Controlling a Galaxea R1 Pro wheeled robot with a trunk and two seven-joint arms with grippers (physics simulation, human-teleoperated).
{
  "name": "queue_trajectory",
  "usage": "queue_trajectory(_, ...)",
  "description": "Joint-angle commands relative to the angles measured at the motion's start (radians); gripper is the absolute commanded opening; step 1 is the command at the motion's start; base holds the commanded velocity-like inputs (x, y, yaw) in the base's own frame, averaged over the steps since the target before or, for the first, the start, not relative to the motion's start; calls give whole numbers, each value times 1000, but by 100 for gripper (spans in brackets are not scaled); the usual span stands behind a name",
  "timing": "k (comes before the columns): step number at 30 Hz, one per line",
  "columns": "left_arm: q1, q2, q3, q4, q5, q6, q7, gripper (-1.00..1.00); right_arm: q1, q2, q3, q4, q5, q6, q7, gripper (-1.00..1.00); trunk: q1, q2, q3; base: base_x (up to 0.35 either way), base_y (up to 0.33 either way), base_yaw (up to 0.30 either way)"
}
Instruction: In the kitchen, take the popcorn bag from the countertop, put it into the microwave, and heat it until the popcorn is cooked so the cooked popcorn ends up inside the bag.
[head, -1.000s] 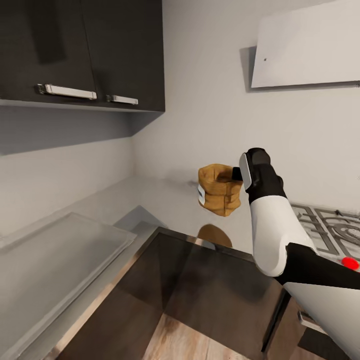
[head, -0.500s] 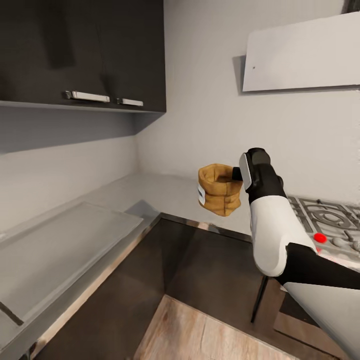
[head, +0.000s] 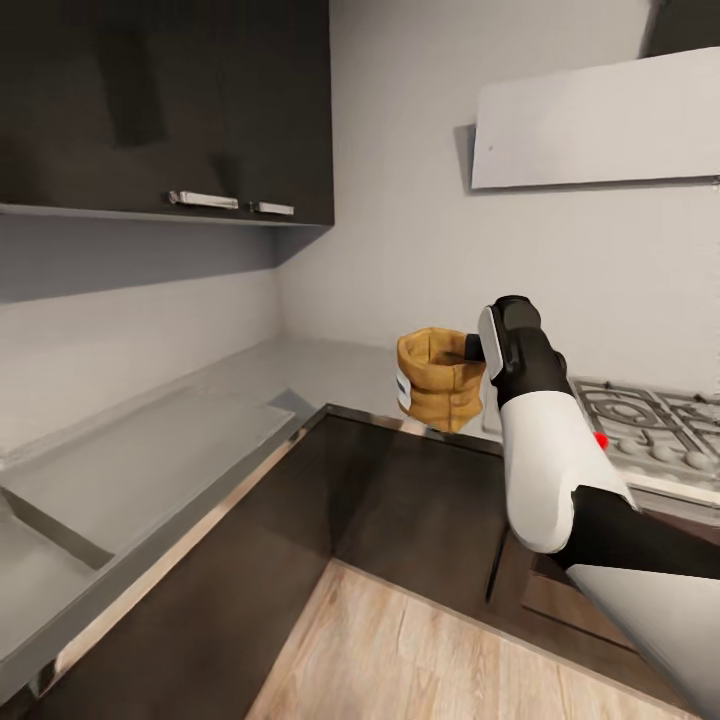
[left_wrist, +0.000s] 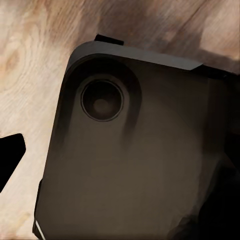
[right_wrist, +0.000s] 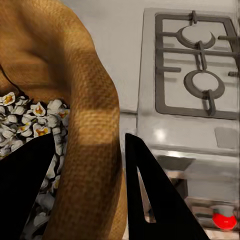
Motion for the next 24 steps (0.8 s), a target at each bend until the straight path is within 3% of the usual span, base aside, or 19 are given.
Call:
queue_trajectory(1,0,0,2,-1,2,-1,2,100,-1,1,-4,-1,9,4,5,-100,-1,-1,-1,-346,0,0)
queue_trajectory(24,0,0,2,-1,2,-1,2,100,-1,1,-5,13,12,4,0,-100,-1,-1,-1,-345,0,0)
